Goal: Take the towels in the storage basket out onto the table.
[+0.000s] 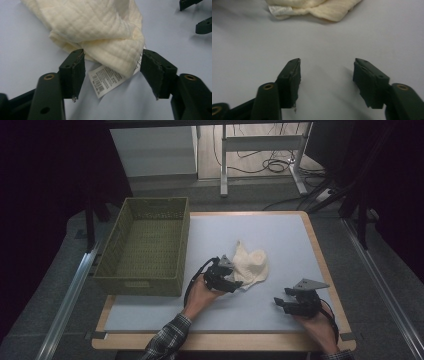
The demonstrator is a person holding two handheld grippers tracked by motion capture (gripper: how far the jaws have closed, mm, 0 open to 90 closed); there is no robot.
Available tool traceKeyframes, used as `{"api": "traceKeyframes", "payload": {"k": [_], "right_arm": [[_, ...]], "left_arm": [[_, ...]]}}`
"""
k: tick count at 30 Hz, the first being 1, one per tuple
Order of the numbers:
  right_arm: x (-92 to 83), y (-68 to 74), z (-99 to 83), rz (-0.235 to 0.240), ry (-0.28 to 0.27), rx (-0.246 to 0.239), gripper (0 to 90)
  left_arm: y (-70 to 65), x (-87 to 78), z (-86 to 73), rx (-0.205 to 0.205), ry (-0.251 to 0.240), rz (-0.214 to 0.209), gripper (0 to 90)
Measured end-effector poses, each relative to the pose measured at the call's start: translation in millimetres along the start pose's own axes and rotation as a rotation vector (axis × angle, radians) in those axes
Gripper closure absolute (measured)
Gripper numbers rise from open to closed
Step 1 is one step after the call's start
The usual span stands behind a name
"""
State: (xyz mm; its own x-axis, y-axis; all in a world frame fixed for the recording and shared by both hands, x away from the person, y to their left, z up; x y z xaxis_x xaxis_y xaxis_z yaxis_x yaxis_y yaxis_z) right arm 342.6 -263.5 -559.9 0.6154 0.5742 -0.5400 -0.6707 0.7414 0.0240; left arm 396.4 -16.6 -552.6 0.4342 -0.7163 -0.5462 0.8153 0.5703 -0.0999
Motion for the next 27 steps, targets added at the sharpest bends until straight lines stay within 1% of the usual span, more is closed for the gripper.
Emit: {"api": "traceKeyframes", "payload": {"k": [1, 2, 3, 5, 6, 7, 9, 10, 11, 14, 15, 16, 17, 18, 19, 20, 21, 22, 23, 24, 25, 27], "right_arm": [[0.0, 0.0, 0.0, 0.0, 0.0, 0.0, 41.8], [1.1, -1.2, 2.2, 0.013, -0.001, 0.009, 44.6], [4.0, -3.5, 9.3, 0.027, -0.013, 0.012, 51.0], [6.7, -4.5, 15.4, 0.038, -0.025, 0.018, 54.6], [8.2, -4.7, 18.1, 0.042, -0.026, 0.018, 56.5], [10.8, -5.0, 21.8, 0.051, -0.027, 0.016, 58.1], [16.8, -5.6, 28.5, 0.065, -0.032, 0.019, 58.6], [22.2, -6.3, 33.0, 0.069, -0.031, 0.024, 58.6], [25.6, -6.6, 35.7, 0.071, -0.03, 0.028, 58.6], [42.4, -8.3, 45.1, 0.064, -0.024, 0.014, 58.6], [42.4, -8.3, 45.1, 0.064, -0.024, 0.014, 58.6], [47.4, -8.6, 47.3, 0.061, -0.027, 0.014, 58.3], [60.5, -9.5, 49.8, 0.065, -0.023, 0.015, 57.4], [63.4, -9.3, 49.8, 0.067, -0.019, 0.013, 57.4], [69.1, -9.0, 49.0, 0.065, -0.008, 0.001, 57.9], [74.1, -8.6, 47.9, 0.06, 0.006, -0.014, 60.0], [76.2, -8.2, 48.3, 0.056, -0.007, -0.024, 64.8], [78.4, -8.2, 49.3, 0.029, -0.007, -0.034, 73.4], [78.8, -8.3, 49.8, 0.019, -0.003, -0.037, 79.6], [79.3, -7.9, 50.2, 0.024, 0.001, -0.032, 85.8], [79.2, -7.4, 50.1, 0.029, 0.005, -0.024, 87.6], [77.4, -6.5, 50.0, 0.024, 0.011, -0.035, 88.9]], "left_arm": [[0.0, 0.0, 0.0, 0.0, 0.0, 0.0, 35.4], [-0.8, 3.5, -0.6, -0.004, 0.0, -0.001, 35.4], [0.3, 7.0, -1.7, 0.011, 0.008, 0.019, 36.5], [1.7, 9.2, -2.8, 0.018, 0.012, 0.033, 39.3], [3.0, 9.5, -3.3, 0.019, 0.012, 0.034, 40.8], [3.8, 9.8, -3.8, 0.011, 0.011, 0.029, 42.3], [4.7, 10.7, -5.2, -0.002, 0.01, 0.024, 46.9], [5.4, 11.2, -5.9, 0.003, 0.012, 0.02, 50.0], [4.9, 12.4, -7.0, -0.008, 0.009, 0.013, 52.4], [4.7, 13.2, -8.2, -0.022, 0.007, -0.006, 59.8], [4.7, 13.2, -8.2, -0.022, 0.007, -0.006, 61.9], [4.6, 13.4, -8.4, -0.025, 0.005, -0.014, 61.9], [4.7, 13.5, -8.5, -0.029, 0.003, -0.024, 67.6], [5.0, 13.2, -8.5, -0.029, 0.003, -0.026, 69.3], [5.3, 13.1, -8.5, -0.029, -0.001, -0.028, 71.8], [5.4, 12.8, -8.6, -0.031, -0.001, -0.028, 74.6], [5.8, 12.1, -8.8, -0.034, -0.008, -0.031, 76.3], [5.9, 11.7, -8.8, -0.035, -0.015, -0.032, 79.1], [6.4, 10.3, -8.6, -0.037, -0.022, -0.03, 80.8], [6.8, 8.6, -7.9, -0.044, -0.034, -0.027, 81.9], [7.6, 6.3, -6.8, -0.05, -0.05, -0.023, 82.6], [9.7, -1.2, -3.4, -0.062, -0.087, -0.018, 83.1]]}}
Point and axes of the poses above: each handheld gripper's, and its own axes: x roughly forward along the jaws, z roughly out of its top, y roughly to its left, the point moved 5 cm from there along x, roughly forward along the jaws, and after that the axes turned 9 degrees about -y, right-handed, at the moved point
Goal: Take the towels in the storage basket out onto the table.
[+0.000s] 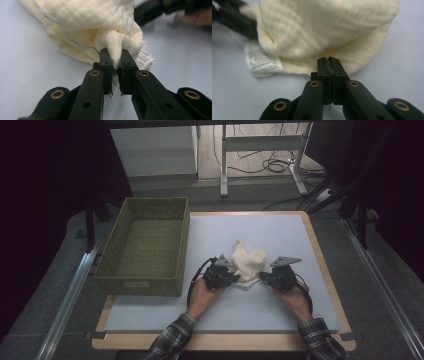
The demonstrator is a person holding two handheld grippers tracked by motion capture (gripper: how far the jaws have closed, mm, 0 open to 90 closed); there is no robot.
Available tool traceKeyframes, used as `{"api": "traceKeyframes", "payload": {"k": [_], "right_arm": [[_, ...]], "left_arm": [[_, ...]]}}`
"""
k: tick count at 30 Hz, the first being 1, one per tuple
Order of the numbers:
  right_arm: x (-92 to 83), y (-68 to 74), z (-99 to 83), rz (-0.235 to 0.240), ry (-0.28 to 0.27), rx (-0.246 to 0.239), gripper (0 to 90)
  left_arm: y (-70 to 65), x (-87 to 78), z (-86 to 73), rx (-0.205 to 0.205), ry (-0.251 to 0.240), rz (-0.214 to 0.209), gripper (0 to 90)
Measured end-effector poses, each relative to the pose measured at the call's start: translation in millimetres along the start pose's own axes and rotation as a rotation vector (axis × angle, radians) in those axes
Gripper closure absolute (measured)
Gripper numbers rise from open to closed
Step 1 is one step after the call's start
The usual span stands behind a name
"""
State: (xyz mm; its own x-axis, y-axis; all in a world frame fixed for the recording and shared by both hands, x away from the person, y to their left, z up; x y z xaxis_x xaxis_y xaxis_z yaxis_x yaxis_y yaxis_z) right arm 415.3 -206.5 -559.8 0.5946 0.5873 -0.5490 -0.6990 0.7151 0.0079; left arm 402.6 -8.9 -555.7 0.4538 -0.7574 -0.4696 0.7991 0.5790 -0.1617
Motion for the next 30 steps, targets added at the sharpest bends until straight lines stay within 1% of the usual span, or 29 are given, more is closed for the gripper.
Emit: {"api": "traceKeyframes", "payload": {"k": [2, 5, 8, 9, 10, 11, 12, 13, 14, 15, 16, 17, 18, 19, 20, 21, 23, 25, 26, 27, 28, 30], "right_arm": [[-5.0, 0.4, 0.4, -0.011, 0.008, -0.019, 89.1], [-19.0, -3.4, 4.0, -0.025, -0.001, -0.023, 89.2], [-36.2, -11.8, 9.1, -0.06, -0.008, -0.033, 89.2], [-43.7, -16.9, 10.7, -0.081, -0.008, -0.038, 89.2], [-48.0, -20.7, 11.3, -0.094, -0.007, -0.039, 89.1], [-54.0, -28.2, 12.1, -0.12, -0.007, -0.033, 89.1], [-58.0, -35.4, 12.0, -0.144, -0.005, -0.019, 89.1], [-60.0, -40.9, 11.4, -0.156, -0.004, -0.005, 89.0], [-61.0, -46.4, 10.0, -0.164, -0.002, 0.013, 88.7], [-61.3, -54.0, 6.1, -0.165, 0.004, 0.054, 87.9], [-60.8, -58.4, 2.5, -0.158, 0.007, 0.078, 86.7], [-61.2, -60.8, -0.5, -0.159, 0.008, 0.089, 84.0], [-61.2, -60.8, -0.5, -0.159, 0.008, 0.089, 84.0], [-62.1, -61.5, -2.0, -0.157, 0.001, 0.094, 81.2], [-70.2, -58.3, -2.2, -0.135, -0.036, 0.106, 74.7], [-73.3, -56.4, -1.7, -0.125, -0.043, 0.107, 73.7], [-80.5, -50.0, -0.8, -0.109, -0.048, 0.096, 71.2], [-85.4, -40.1, -0.6, -0.078, -0.049, 0.074, 69.5], [-87.3, -33.8, -1.0, -0.06, -0.049, 0.064, 68.6], [-87.3, -33.8, -1.0, -0.06, -0.049, 0.064, 68.6], [-88.0, -19.6, -3.3, -0.024, -0.045, 0.039, 63.9], [-86.1, -10.4, -6.9, -0.008, -0.032, 0.018, 59.5]], "left_arm": [[2.8, -9.4, 5.4, -0.014, -0.035, 0.009, 83.4], [8.4, -23.6, 12.7, -0.035, -0.075, 0.035, 83.5], [12.8, -35.4, 15.7, -0.052, -0.099, 0.07, 83.4], [13.6, -37.2, 15.6, -0.053, -0.101, 0.079, 83.4], [15.3, -39.0, 14.6, -0.055, -0.096, 0.095, 83.4], [17.2, -39.3, 13.4, -0.06, -0.091, 0.111, 83.3], [18.9, -38.9, 12.3, -0.064, -0.085, 0.121, 83.3], [20.9, -37.7, 10.9, -0.073, -0.076, 0.134, 83.2], [25.0, -34.4, 7.8, -0.085, -0.052, 0.161, 82.8], [28.3, -31.2, 4.8, -0.095, -0.032, 0.182, 80.7], [31.8, -28.6, 1.7, -0.099, -0.012, 0.2, 77.1], [34.0, -26.8, -0.4, -0.103, -0.002, 0.209, 70.5], [34.0, -26.8, -0.4, -0.103, -0.002, 0.209, 65.6], [36.3, -25.9, -3.5, -0.11, -0.003, 0.213, 65.6], [36.8, -27.4, -4.9, -0.113, -0.007, 0.213, 61.1], [35.9, -28.4, -5.0, -0.118, -0.014, 0.207, 60.0], [32.8, -30.0, -4.2, -0.11, -0.023, 0.199, 57.7], [30.4, -29.6, -3.7, -0.092, -0.017, 0.198, 56.0], [29.5, -28.7, -3.9, -0.09, -0.015, 0.207, 55.7], [29.5, -28.7, -3.9, -0.09, -0.015, 0.207, 54.8], [30.4, -26.3, -5.0, -0.094, -0.007, 0.209, 53.7], [33.1, -23.9, -6.5, -0.092, 0.0, 0.227, 51.0]]}}
Point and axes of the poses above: each handheld gripper's, and its own axes: x roughly forward along the jaws, z roughly out of its top, y roughly to its left, the point moved 5 cm from there along x, roughly forward along the jaws, and after that the axes turned 9 degrees about -y, right-handed, at the moved point
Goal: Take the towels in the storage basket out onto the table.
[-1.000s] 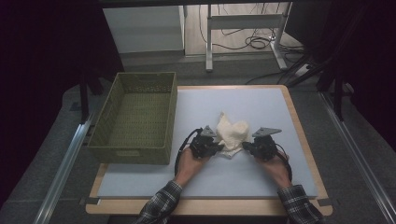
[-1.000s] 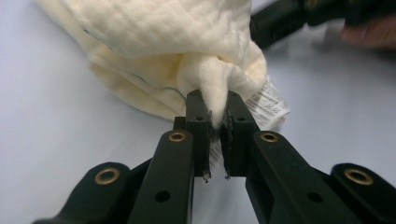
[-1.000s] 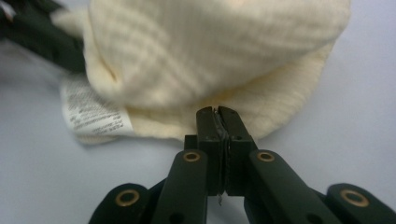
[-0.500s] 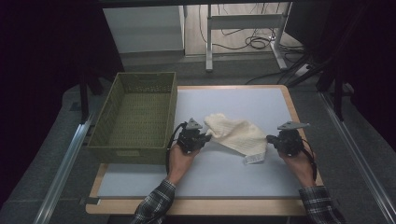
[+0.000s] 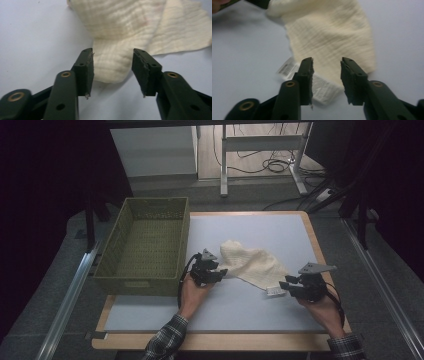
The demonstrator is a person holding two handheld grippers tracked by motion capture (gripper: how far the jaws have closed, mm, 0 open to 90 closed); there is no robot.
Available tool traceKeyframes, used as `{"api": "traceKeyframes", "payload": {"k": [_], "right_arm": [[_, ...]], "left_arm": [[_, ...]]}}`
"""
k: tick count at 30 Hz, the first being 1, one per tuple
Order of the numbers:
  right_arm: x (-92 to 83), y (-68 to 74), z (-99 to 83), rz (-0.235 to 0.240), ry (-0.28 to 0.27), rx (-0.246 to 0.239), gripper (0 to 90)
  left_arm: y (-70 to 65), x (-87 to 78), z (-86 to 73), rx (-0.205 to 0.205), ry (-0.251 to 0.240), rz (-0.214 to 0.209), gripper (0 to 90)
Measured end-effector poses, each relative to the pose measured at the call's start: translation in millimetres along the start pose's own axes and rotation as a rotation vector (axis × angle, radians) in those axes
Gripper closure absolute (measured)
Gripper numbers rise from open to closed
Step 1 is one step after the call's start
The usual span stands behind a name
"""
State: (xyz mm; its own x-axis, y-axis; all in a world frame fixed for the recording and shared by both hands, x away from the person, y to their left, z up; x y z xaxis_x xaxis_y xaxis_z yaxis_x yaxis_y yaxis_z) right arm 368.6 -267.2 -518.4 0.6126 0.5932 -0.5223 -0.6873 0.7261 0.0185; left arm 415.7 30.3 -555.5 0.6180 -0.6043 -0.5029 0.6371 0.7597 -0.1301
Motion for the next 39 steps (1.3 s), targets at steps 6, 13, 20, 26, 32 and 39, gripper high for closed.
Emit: {"api": "traceKeyframes", "payload": {"k": [6, 13, 20, 26, 32, 39], "right_arm": [[17.8, 6.9, -25.7, -0.02, 0.081, -0.048, 53.2], [15.0, 1.8, -33.3, -0.081, 0.068, -0.068, 84.0], [-14.5, 5.4, -27.6, -0.089, 0.023, -0.101, 84.0], [-36.8, 14.7, -33.8, -0.04, 0.017, -0.077, 83.0], [-42.7, 36.0, -46.4, 0.028, 0.028, -0.055, 82.4], [-54.4, 59.4, -59.8, 0.097, 0.052, -0.028, 75.0]], "left_arm": [[8.4, 10.0, -5.2, -0.013, 0.044, 0.016, 55.4], [5.8, 10.4, -6.3, 0.005, 0.06, 0.001, 85.6], [-17.3, -22.1, -1.5, 0.064, 0.025, -0.013, 85.5], [-39.7, -58.6, -19.0, 0.056, 0.024, -0.067, 85.3], [-54.9, -88.1, -49.2, 0.061, 0.084, -0.093, 85.1], [-59.0, -110.3, -75.6, 0.042, 0.118, -0.106, 65.4]]}}
Point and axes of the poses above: each handheld gripper's, and its own axes: x roughly forward along the jaws, z roughly out of its top, y roughly to its left, the point moved 5 cm from there along x, roughly forward along the jaws, and after that the axes turned 9 degrees about -y, right-handed, at the moved point
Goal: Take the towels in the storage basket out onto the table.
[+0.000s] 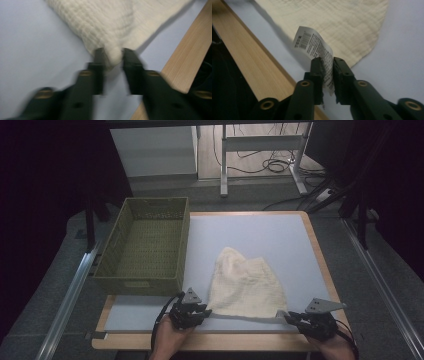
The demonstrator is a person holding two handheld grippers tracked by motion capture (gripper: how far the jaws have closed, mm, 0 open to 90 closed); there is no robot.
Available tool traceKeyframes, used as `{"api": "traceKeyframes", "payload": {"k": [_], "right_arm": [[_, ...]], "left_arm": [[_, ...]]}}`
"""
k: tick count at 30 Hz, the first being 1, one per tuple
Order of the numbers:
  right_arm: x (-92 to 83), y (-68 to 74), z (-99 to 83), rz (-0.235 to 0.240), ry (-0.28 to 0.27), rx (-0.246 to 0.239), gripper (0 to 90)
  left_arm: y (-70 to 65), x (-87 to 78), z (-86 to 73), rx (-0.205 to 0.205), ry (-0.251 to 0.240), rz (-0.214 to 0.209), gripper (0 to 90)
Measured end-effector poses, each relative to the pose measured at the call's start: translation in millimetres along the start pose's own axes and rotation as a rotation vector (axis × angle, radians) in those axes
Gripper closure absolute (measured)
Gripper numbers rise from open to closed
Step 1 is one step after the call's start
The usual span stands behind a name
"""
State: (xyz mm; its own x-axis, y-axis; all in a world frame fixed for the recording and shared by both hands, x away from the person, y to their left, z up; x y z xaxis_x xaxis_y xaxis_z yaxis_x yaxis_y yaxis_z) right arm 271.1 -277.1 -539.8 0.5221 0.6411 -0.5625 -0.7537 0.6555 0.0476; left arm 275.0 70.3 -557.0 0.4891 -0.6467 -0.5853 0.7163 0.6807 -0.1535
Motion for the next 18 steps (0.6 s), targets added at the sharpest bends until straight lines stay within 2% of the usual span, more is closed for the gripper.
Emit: {"api": "traceKeyframes", "payload": {"k": [2, 3, 4, 5, 6, 7, 8, 10, 11, 13, 16, 17, 18], "right_arm": [[-4.0, 0.4, 0.5, -0.015, 0.003, -0.015, 68.1], [-4.0, 0.4, 0.5, -0.015, 0.003, -0.015, 68.1], [-6.8, -1.3, 3.0, -0.022, -0.007, -0.014, 66.4], [-12.6, -9.7, 11.1, -0.04, -0.033, 0.002, 62.4], [-12.6, -9.7, 11.1, -0.04, -0.033, 0.002, 62.4], [-12.2, -18.9, 16.8, -0.062, -0.04, 0.001, 61.0], [-12.2, -18.9, 16.8, -0.062, -0.04, 0.001, 61.0], [-7.3, -29.4, 21.3, -0.078, -0.04, 0.003, 59.7], [0.8, -40.2, 26.0, -0.096, -0.041, -0.001, 58.3], [5.4, -45.3, 28.8, -0.104, -0.041, 0.002, 57.5], [20.2, -58.5, 39.9, -0.112, -0.051, 0.013, 55.8], [29.8, -65.2, 49.0, -0.116, -0.062, 0.01, 54.6], [29.8, -65.2, 49.0, -0.116, -0.062, 0.01, 54.6]], "left_arm": [[2.8, -2.9, 4.3, 0.0, -0.03, 0.007, 55.5], [2.8, -2.9, 4.3, 0.0, -0.03, 0.007, 50.9], [4.5, -3.1, 11.6, 0.003, -0.047, 0.012, 50.9], [5.6, 0.2, 23.7, 0.016, -0.072, 0.022, 43.9], [5.6, 0.2, 23.7, 0.016, -0.072, 0.022, 40.0], [7.1, 7.0, 35.6, 0.031, -0.086, 0.036, 38.5], [7.1, 7.0, 35.6, 0.031, -0.086, 0.036, 37.2], [9.5, 15.8, 46.5, 0.037, -0.098, 0.045, 35.2], [11.2, 21.0, 51.1, 0.045, -0.098, 0.057, 31.7], [15.0, 32.0, 58.6, 0.05, -0.096, 0.082, 30.2], [21.5, 48.9, 63.5, 0.054, -0.071, 0.106, 26.2], [26.5, 57.3, 62.7, 0.064, -0.054, 0.141, 24.8], [26.5, 57.3, 62.7, 0.064, -0.054, 0.141, 23.0]]}}
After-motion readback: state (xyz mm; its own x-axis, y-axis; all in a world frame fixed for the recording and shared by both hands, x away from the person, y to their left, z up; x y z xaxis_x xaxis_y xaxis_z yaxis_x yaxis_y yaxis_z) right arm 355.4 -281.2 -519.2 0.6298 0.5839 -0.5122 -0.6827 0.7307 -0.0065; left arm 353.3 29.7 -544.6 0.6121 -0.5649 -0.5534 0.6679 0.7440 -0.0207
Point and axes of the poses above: each handheld gripper's, and its own axes: x roughly forward along the jaws, z roughly out of its top, y roughly to its left, the point moved 5 cm from there along x, roughly forward along the jaws, and after that the axes turned 9 degrees about -y, right-handed, at the moved point
